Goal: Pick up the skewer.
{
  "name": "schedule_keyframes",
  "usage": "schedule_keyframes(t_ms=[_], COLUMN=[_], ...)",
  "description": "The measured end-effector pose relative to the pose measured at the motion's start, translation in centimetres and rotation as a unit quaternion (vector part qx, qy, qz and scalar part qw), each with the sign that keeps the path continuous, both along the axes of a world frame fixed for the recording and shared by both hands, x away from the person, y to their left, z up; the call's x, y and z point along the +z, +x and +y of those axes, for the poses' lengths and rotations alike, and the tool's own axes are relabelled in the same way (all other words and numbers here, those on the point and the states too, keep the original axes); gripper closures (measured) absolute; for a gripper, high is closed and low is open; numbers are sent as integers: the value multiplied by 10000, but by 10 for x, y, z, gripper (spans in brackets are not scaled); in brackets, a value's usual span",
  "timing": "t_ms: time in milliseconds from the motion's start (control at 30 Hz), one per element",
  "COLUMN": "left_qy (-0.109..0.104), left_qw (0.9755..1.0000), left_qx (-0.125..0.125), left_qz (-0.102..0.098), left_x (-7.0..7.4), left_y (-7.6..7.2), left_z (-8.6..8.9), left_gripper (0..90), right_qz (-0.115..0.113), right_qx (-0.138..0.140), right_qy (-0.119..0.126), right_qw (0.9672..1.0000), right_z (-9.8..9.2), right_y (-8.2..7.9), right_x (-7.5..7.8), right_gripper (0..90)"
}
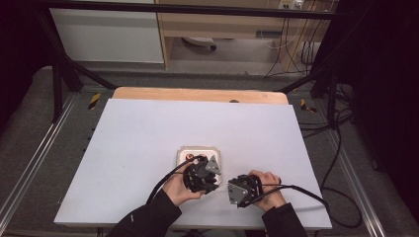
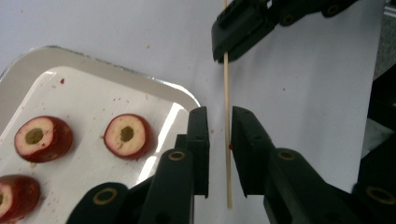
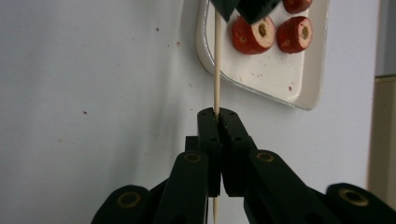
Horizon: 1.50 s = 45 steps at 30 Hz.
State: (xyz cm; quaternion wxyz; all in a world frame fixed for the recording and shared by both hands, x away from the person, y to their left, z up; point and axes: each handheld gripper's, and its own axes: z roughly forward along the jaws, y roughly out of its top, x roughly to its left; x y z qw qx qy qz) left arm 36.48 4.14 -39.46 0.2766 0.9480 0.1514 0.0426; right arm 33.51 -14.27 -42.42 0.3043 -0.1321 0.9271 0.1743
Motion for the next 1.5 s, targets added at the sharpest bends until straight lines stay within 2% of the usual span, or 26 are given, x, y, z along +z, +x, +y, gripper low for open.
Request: schedule_keyframes(t_ms=[67,233,467,633,700,867,967,1033,1100,1233,1367,1500], left_qy=[92,471,640,753,762,738,712,658,648,623,479,272], left_qw=[9999,9986,9975,9969,9969,9972,9974,9978,9978,9979,9983,9985], left_qx=[7,-13,-14,14,23,28,51,106,150,192,315,468], left_qz=[113,229,312,237,194,118,63,36,14,-32,-61,-123], left_x=[0,-2,-8,-10,-10,-10,-9,-9,-8,-6,-5,-5], left_y=[2,5,8,6,5,3,2,0,0,0,-2,-5], left_z=[0,-5,-10,-11,-11,-7,-1,4,10,24,38,54], left_gripper=[764,788,862,881,884,885,886,886,885,885,885,885], right_qz=[-100,-281,-498,-564,-550,-366,-167,-1,202,584,933,1227], right_qx=[35,161,358,397,407,72,-189,-403,-719,-1354,-1921,-2382], right_qy=[-160,-421,-688,-766,-733,-498,-223,124,455,1055,1574,2014], right_qw=[9998,9986,9957,9947,9950,9981,9994,9991,9962,9834,9642,9422], right_z=[2,12,23,25,25,22,18,13,8,-4,-15,-26], right_y=[0,0,-1,-2,-3,-1,3,5,7,12,17,21], right_x=[1,3,6,6,7,10,14,16,19,22,22,19], right_gripper=[886,886,885,884,879,801,724,658,592,504,411,343])
